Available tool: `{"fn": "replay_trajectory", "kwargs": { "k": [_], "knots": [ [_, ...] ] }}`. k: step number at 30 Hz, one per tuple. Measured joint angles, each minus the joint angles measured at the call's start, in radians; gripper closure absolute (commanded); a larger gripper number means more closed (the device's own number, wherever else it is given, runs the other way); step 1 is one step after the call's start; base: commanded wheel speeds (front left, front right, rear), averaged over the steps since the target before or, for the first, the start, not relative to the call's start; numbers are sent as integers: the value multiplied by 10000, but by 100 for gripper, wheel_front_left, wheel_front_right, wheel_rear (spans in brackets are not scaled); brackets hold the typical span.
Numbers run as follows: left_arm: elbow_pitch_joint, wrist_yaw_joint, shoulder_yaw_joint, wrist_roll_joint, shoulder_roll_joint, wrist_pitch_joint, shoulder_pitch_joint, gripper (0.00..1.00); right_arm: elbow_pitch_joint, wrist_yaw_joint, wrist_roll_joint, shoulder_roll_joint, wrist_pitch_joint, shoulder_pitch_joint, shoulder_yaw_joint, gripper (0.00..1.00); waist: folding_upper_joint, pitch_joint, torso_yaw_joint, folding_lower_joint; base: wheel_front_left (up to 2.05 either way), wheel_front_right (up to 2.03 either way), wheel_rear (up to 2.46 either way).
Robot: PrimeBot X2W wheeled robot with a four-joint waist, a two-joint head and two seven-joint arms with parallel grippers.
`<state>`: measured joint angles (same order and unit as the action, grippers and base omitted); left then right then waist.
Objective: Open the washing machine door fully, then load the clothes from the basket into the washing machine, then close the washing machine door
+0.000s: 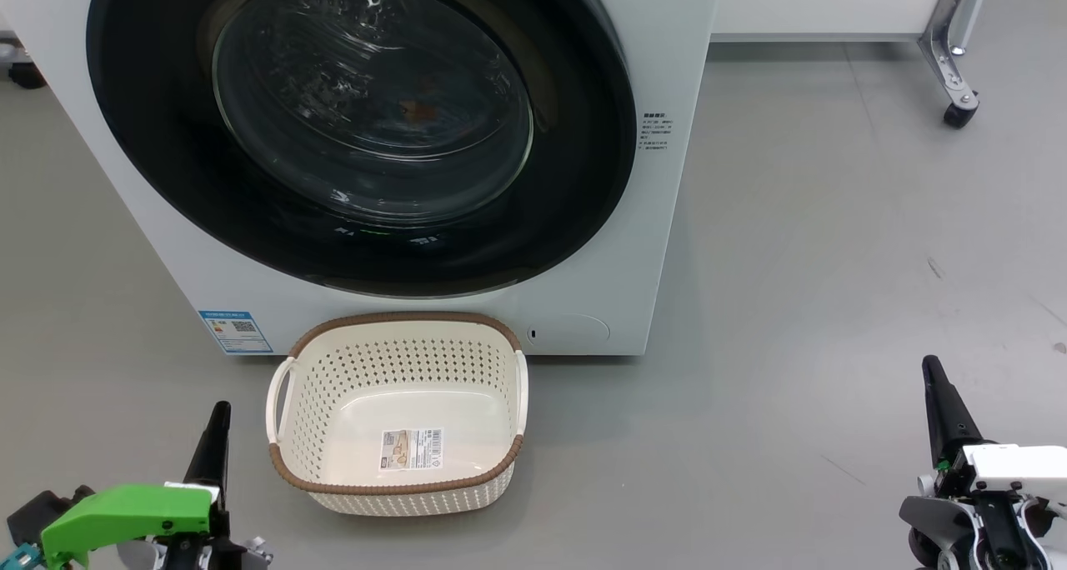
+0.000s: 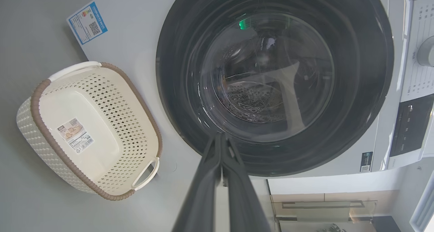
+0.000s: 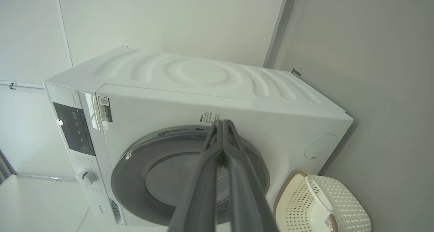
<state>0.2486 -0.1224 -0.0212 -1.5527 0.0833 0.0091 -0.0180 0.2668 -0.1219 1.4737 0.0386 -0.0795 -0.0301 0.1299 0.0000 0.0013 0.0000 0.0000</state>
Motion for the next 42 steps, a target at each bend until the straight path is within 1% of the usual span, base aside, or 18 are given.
{"fn": "replay_trajectory", "kwargs": {
  "k": [9,42],
  "knots": [
    [69,0,104,-1208,35,263,-219,100,54,0,1214,0,-301,-292,56,100,0,18,-3,0,0,0,0],
    [199,-4,142,-1216,36,267,-263,100,65,0,1264,0,-301,-297,61,100,0,16,-1,0,0,0,0]
  ]
}}
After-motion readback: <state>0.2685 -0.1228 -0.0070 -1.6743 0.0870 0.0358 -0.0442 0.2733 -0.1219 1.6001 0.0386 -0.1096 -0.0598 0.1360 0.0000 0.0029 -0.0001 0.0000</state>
